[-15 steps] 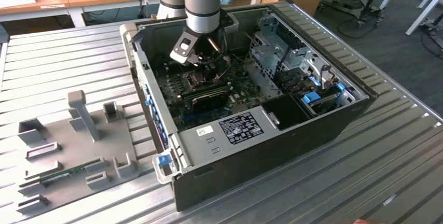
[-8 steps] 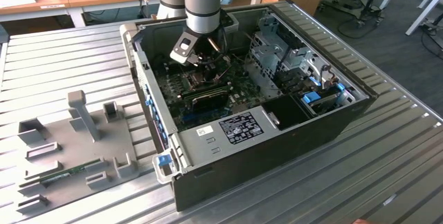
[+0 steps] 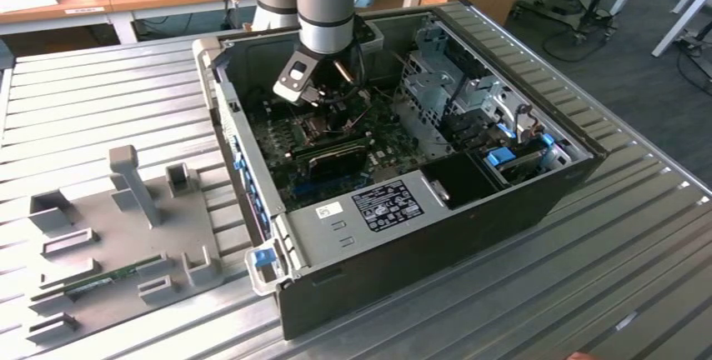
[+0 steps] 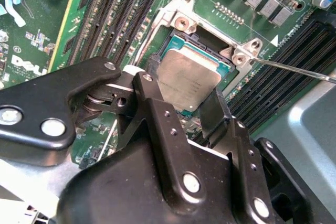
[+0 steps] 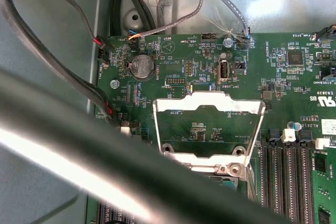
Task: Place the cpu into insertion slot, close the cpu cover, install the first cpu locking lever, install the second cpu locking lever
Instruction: 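Place the cpu into insertion slot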
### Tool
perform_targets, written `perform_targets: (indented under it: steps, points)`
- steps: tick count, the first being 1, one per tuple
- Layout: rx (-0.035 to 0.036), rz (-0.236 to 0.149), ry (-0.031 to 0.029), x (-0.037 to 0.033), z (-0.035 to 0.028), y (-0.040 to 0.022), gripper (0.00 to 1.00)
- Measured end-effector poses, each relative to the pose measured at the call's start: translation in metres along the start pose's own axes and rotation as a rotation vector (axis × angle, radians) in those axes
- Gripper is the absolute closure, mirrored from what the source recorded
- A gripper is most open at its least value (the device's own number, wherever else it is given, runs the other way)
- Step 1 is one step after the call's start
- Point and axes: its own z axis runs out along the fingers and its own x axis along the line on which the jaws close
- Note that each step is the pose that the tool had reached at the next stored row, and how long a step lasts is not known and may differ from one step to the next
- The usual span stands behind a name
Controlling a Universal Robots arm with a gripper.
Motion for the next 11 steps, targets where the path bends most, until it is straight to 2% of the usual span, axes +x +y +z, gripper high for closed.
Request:
perform_targets:
  steps: [9,10,11]
  points:
    - [-0.0002,0.000,0.0004,0.0001,0.0002,0.0000,0.45]
    - [-0.0002,0.000,0.0003,0.0001,0.0002,0.0000,0.39]
    - [-0.0001,0.000,0.0002,0.0000,0.0002,0.0000,0.39]
